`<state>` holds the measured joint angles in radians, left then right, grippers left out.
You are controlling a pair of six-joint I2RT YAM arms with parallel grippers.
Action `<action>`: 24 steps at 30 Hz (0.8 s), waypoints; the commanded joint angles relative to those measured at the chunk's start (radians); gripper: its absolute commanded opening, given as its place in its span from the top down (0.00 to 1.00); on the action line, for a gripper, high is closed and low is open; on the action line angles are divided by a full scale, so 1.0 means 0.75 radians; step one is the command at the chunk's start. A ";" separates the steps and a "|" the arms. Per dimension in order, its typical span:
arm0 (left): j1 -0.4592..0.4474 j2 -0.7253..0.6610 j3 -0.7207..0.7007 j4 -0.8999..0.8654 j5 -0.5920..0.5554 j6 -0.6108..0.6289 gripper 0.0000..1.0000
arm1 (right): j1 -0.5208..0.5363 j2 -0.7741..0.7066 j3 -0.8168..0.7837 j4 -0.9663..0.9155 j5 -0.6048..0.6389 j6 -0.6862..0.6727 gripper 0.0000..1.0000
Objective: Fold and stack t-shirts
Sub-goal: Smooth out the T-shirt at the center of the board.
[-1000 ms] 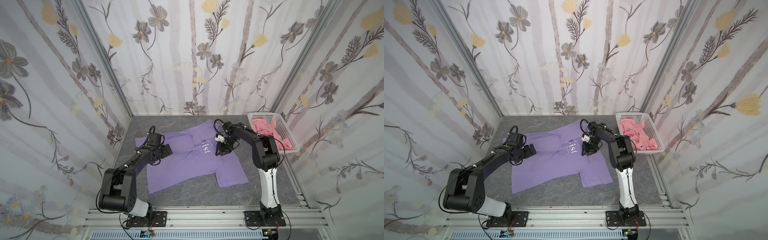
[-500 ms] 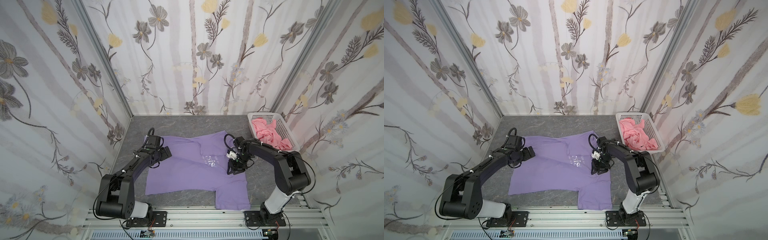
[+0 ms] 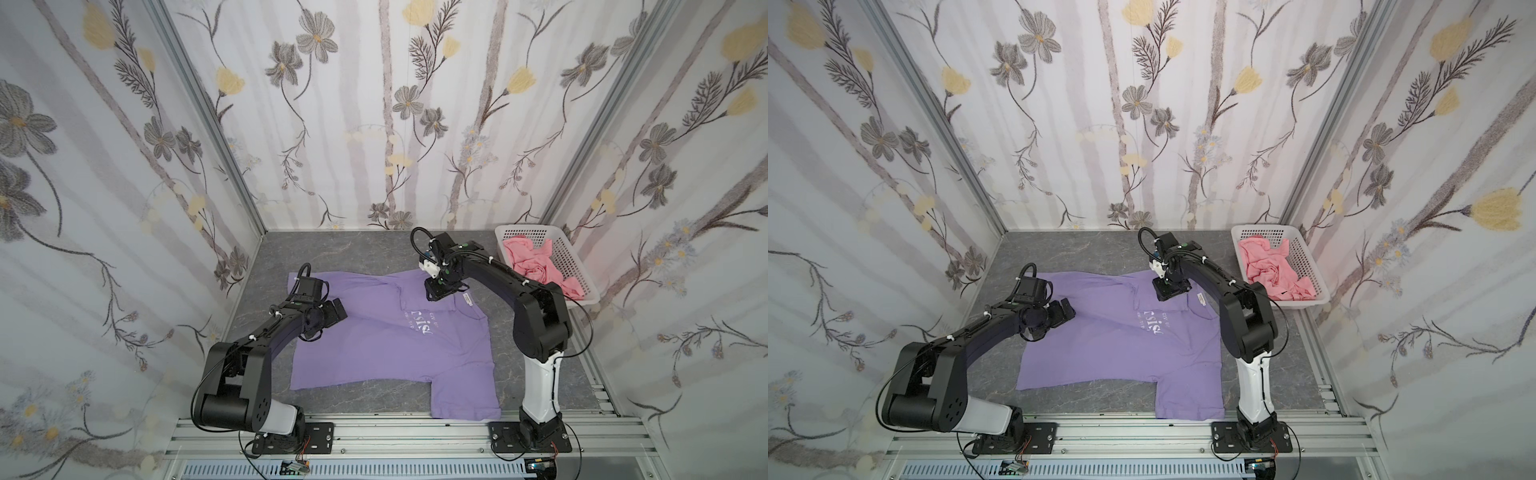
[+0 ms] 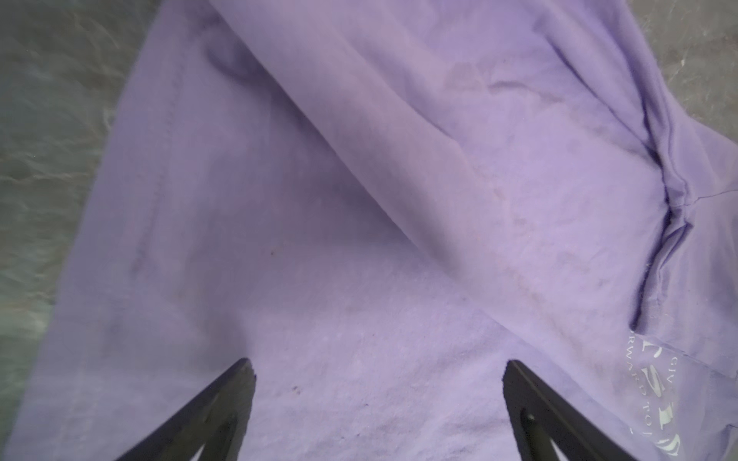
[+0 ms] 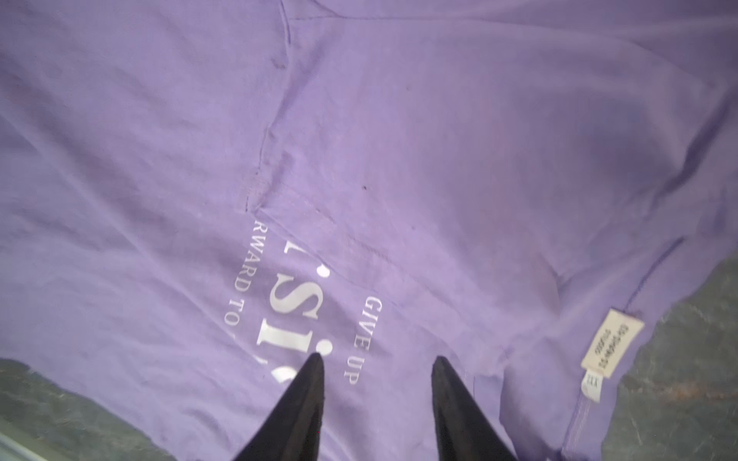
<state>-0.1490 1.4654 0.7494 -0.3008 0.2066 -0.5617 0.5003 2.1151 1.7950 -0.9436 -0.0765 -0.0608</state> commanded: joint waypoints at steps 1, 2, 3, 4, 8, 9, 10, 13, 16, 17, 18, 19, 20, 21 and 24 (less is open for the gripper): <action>-0.003 0.013 0.002 0.056 0.048 -0.060 0.00 | 0.058 0.112 0.111 -0.105 0.164 -0.128 0.56; -0.004 0.012 0.006 0.041 0.037 -0.052 0.00 | 0.076 0.140 0.132 -0.119 0.192 -0.150 0.57; -0.004 0.007 0.009 0.020 0.022 -0.042 0.00 | 0.094 0.162 0.148 -0.129 0.226 -0.173 0.56; -0.004 0.003 0.011 0.002 0.006 -0.033 0.00 | 0.109 0.177 0.153 -0.134 0.255 -0.195 0.56; -0.003 0.004 0.021 -0.042 -0.016 -0.008 0.00 | 0.128 0.199 0.138 -0.149 0.319 -0.238 0.56; -0.004 0.009 0.024 -0.044 -0.016 -0.009 0.00 | 0.128 0.197 0.129 -0.150 0.333 -0.245 0.56; -0.004 0.015 0.027 -0.041 -0.015 -0.011 0.00 | 0.127 0.196 0.121 -0.152 0.347 -0.248 0.56; -0.004 0.045 0.034 -0.034 0.001 -0.020 0.00 | 0.126 0.194 0.113 -0.155 0.344 -0.253 0.56; -0.004 0.066 0.048 -0.030 0.009 -0.021 0.00 | 0.125 0.195 0.112 -0.160 0.329 -0.251 0.55; -0.004 0.068 0.053 -0.033 0.006 -0.018 0.00 | 0.125 0.195 0.111 -0.161 0.323 -0.251 0.55; -0.004 0.069 0.056 -0.037 0.002 -0.015 0.00 | 0.126 0.195 0.112 -0.162 0.320 -0.248 0.55; -0.004 0.069 0.059 -0.039 -0.002 -0.011 0.00 | 0.125 0.196 0.112 -0.163 0.313 -0.248 0.55; -0.004 0.071 0.065 -0.043 -0.007 -0.008 0.00 | 0.125 0.196 0.112 -0.164 0.311 -0.245 0.55; -0.004 0.074 0.067 -0.046 -0.007 -0.007 0.00 | 0.125 0.198 0.112 -0.163 0.300 -0.238 0.55; -0.004 0.091 0.070 -0.046 -0.008 -0.010 0.00 | 0.125 0.214 0.120 -0.164 0.257 -0.216 0.55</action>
<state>-0.1516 1.5246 0.7944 -0.3195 0.2127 -0.5755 0.5945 2.2662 1.8790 -1.0378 0.1555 -0.2352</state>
